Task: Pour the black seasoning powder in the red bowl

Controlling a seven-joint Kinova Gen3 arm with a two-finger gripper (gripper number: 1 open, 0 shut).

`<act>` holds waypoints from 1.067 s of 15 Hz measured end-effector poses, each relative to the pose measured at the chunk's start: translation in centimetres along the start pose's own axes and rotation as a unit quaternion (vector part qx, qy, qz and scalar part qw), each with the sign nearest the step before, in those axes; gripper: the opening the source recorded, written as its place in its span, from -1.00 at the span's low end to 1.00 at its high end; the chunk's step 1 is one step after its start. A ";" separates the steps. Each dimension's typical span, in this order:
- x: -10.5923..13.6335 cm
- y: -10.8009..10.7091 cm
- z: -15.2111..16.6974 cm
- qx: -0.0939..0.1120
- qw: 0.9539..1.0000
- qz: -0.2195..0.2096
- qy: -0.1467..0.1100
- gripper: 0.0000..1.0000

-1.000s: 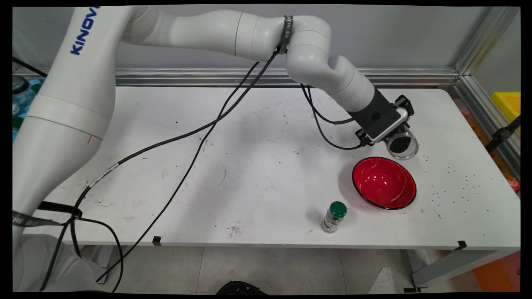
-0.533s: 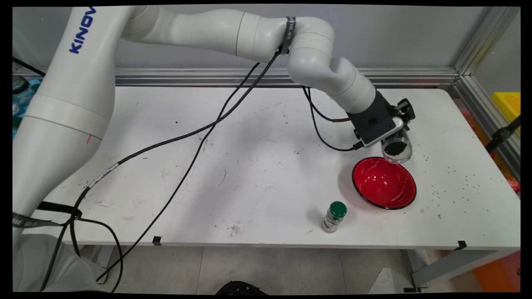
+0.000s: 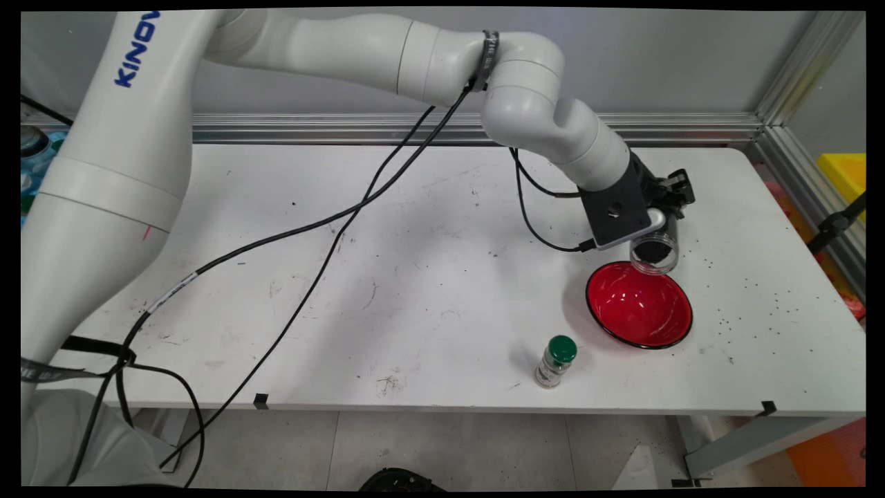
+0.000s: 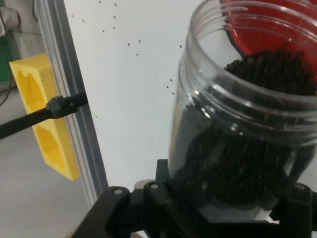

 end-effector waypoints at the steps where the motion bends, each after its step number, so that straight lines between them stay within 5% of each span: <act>1: 0.0 -0.1 0.0 0.001 1.000 0.011 -0.003 -1.00; 16: 1.0 -1.4 -0.2 0.017 0.988 0.150 -0.031 -1.00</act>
